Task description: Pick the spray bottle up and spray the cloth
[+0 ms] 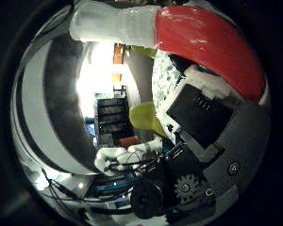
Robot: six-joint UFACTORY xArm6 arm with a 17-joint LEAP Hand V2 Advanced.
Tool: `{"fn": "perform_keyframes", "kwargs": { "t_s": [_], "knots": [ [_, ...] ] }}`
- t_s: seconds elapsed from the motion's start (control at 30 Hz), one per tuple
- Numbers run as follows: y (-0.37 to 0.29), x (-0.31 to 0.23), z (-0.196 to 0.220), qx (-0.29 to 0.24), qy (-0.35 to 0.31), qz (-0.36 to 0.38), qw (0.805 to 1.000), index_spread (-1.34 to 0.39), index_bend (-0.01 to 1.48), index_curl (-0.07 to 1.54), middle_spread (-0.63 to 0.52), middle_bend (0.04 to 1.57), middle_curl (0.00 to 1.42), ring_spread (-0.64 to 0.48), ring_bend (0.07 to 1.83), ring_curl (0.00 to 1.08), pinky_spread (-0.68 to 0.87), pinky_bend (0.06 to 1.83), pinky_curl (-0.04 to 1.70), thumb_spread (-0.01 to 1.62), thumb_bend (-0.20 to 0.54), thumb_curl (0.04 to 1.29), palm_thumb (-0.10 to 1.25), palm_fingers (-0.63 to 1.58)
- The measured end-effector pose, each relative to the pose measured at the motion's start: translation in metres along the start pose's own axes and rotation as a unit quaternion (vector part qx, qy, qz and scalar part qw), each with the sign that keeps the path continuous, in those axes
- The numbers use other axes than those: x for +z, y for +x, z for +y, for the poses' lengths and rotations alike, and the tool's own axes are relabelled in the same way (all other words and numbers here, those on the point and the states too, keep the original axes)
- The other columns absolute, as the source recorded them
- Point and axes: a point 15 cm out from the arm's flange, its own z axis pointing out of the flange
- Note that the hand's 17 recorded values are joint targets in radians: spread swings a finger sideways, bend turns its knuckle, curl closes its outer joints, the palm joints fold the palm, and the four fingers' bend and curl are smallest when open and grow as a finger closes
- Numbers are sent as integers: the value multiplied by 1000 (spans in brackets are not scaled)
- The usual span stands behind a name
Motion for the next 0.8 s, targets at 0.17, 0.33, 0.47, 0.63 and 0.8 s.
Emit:
{"fn": "perform_keyframes", "kwargs": {
  "t_s": [0.17,0.33,0.47,0.63,0.8],
  "knots": [
    [-24,2,14,-37,-73,99,992,-191,1112,692,-82,1319,557,-155,1440,537,-221,1129,935,688,-17,901,1061,1228],
    [-37,-9,25,-64,-126,197,970,-192,1111,692,-82,1319,557,-156,1442,539,-223,1123,944,693,-18,900,1051,1230],
    [-48,-11,35,-78,-176,248,949,-192,1111,693,-82,1319,557,-156,1442,541,-224,1118,952,703,-17,903,1048,1229],
    [-57,-16,37,-82,-211,303,926,-193,1114,695,-82,1318,556,-156,1441,542,-225,1114,958,706,-17,907,1047,1230],
    [-71,-12,31,-87,-220,336,912,-193,1113,698,-82,1319,556,-156,1441,543,-227,1111,964,715,-16,901,1045,1230]
  ]
}}
